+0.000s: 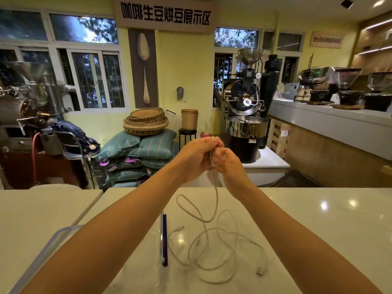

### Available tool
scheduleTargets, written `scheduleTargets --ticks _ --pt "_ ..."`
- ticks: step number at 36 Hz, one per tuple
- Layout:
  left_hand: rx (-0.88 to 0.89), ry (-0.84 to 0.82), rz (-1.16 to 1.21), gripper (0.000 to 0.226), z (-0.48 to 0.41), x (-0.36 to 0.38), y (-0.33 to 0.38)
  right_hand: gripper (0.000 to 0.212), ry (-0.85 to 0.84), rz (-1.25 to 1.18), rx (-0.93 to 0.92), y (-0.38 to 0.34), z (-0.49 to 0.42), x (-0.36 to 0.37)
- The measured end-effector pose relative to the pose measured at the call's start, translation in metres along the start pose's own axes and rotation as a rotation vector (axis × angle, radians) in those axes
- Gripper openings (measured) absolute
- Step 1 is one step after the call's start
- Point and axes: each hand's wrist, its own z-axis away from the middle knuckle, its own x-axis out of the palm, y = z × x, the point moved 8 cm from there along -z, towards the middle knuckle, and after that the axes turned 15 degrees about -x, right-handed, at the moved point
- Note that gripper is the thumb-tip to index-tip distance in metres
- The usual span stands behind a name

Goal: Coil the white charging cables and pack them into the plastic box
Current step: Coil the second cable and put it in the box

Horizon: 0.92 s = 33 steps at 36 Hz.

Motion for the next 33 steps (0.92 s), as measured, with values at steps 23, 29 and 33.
scheduleTargets --ticks 23,29,33 --pt "0.396 0.511 -1.069 0.017 0.018 -0.029 0.061 0.025 -0.240 -0.288 0.455 -0.027 0.014 -0.005" --pt "0.301 0.452 -1.181 0.026 0.014 -0.021 0.032 0.012 -0.317 -0.392 0.306 -0.061 0.003 -0.007" --pt "0.193 0.382 -1.067 0.040 0.009 -0.023 0.010 0.011 -0.424 -0.206 0.230 -0.068 -0.005 -0.011"
